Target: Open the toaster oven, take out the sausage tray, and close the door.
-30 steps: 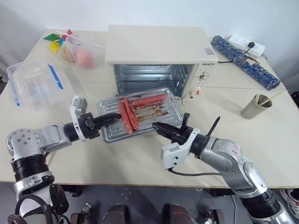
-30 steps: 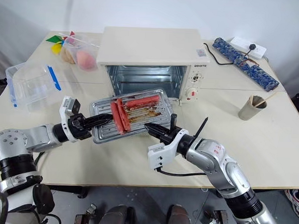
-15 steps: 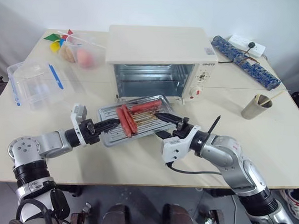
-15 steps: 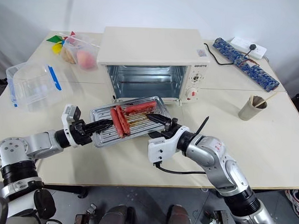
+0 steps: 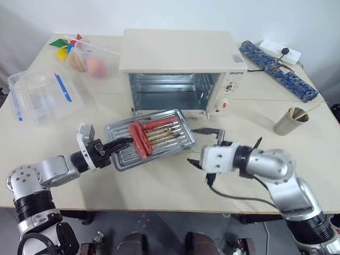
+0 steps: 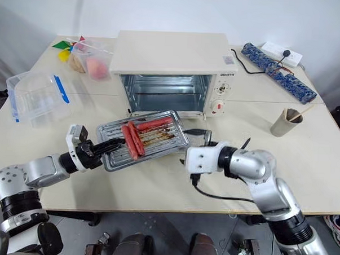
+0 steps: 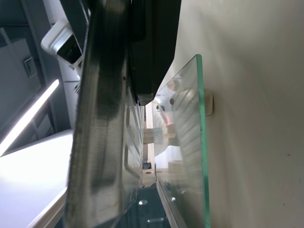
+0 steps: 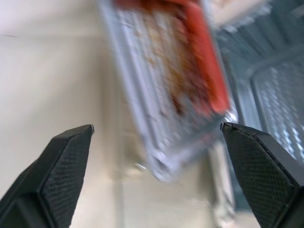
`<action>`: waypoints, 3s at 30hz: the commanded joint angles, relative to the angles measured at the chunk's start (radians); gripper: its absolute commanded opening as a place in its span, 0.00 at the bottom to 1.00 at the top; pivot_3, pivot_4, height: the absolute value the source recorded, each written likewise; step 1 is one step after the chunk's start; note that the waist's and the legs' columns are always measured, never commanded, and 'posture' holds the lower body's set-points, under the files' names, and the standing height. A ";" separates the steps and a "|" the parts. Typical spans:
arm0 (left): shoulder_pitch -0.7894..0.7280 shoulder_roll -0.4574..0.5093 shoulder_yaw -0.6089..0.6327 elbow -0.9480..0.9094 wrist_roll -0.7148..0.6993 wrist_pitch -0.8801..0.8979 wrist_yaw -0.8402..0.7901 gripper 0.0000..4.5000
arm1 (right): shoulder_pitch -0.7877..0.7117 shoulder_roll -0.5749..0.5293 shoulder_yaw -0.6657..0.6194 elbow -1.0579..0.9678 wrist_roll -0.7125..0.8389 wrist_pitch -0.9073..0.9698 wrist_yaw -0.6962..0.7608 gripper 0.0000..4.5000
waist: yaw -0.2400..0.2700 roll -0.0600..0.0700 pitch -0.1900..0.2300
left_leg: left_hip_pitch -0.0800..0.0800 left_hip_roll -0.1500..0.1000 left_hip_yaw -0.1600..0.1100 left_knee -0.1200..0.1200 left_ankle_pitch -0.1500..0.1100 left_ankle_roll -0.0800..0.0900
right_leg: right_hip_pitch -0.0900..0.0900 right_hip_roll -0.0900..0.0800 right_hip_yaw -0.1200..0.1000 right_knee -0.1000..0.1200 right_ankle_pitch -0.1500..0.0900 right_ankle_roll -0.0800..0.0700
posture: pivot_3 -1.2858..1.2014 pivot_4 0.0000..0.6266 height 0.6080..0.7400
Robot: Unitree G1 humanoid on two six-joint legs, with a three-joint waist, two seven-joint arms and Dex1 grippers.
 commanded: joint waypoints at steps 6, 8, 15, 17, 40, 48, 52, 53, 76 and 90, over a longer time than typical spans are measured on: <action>0.156 0.054 -0.116 -0.127 -0.406 -0.189 0.164 0.00 | -0.014 -0.100 -0.129 0.030 0.182 0.138 0.092 0.99 | 0.000 0.000 0.000 | 0.000 0.000 -0.001 -0.001 0.000 0.000 | 0.000 0.000 0.001 -0.001 0.000 0.000 | 0.52 0.24 1.00; 0.199 0.064 -0.131 -0.168 -0.455 -0.241 0.182 0.00 | -0.022 -0.123 -0.135 0.083 0.180 0.105 0.088 0.99 | 0.002 0.000 0.000 | 0.000 0.000 0.000 -0.001 0.000 0.000 | 0.000 0.000 0.002 -0.001 0.000 0.000 | 0.52 0.24 1.00; 0.339 0.014 -0.055 -0.337 -0.460 -0.379 0.158 0.00 | -0.050 -0.150 -0.133 0.351 0.155 -0.045 0.050 0.56 | 0.000 0.000 0.000 | 0.001 0.000 0.001 0.000 0.000 0.001 | 0.000 0.000 0.003 -0.002 0.000 0.000 | 0.52 0.24 1.00; 0.407 -0.035 -0.045 -0.418 -0.460 -0.425 0.164 0.00 | -0.070 -0.133 -0.120 0.447 0.160 -0.084 0.052 0.40 | 0.000 0.000 0.000 | 0.001 0.000 0.002 0.000 0.000 0.001 | 0.000 0.000 0.003 -0.002 0.000 0.000 | 0.52 0.24 1.00; 0.860 -0.198 0.096 -0.771 -0.460 -0.817 0.120 0.00 | -0.231 0.042 -0.013 0.804 0.214 -0.254 0.184 0.01 | 0.007 0.001 0.000 | 0.001 0.000 0.003 0.001 -0.001 0.002 | 0.002 0.000 0.005 -0.007 0.000 -0.002 | 0.52 0.24 1.00; 0.860 -0.202 0.119 -0.735 -0.460 -0.803 0.121 0.00 | -0.308 0.056 -0.085 0.684 0.367 -0.001 0.224 0.01 | 0.006 0.001 0.000 | 0.000 0.000 0.003 0.001 -0.001 0.002 | 0.002 0.000 0.005 -0.007 -0.001 -0.002 | 0.52 0.24 1.00; 0.849 -0.177 0.139 -0.698 -0.460 -0.779 0.111 0.00 | -0.385 0.052 -0.102 0.702 0.392 0.044 0.229 0.01 | 0.001 0.001 0.000 | 0.000 0.000 0.002 0.000 -0.001 0.002 | 0.001 0.000 0.004 -0.006 -0.001 -0.002 | 0.52 0.24 1.00; 0.843 -0.174 0.145 -0.687 -0.460 -0.773 0.111 0.00 | -0.410 0.052 -0.105 0.715 0.394 0.050 0.231 0.01 | 0.001 0.001 0.000 | 0.000 0.000 0.002 0.000 -0.001 0.002 | 0.001 0.000 0.004 -0.006 -0.001 -0.002 | 0.52 0.24 1.00; 0.824 -0.145 0.027 -0.623 -0.460 -0.642 0.101 0.00 | -0.653 0.086 -0.125 0.895 0.413 -0.003 0.289 0.01 | -0.002 0.001 0.001 | 0.000 0.000 0.003 0.000 -0.002 0.003 | 0.000 0.000 0.005 -0.006 -0.001 -0.002 | 0.52 0.24 1.00; 0.572 0.060 -0.110 -0.442 -0.460 -0.486 0.086 0.00 | -0.363 -0.016 -0.149 0.439 0.491 0.221 0.242 0.01 | 0.002 0.002 0.001 | -0.001 0.000 0.003 0.000 -0.002 0.003 | -0.001 0.000 0.006 -0.004 -0.001 -0.002 | 0.52 0.24 1.00</action>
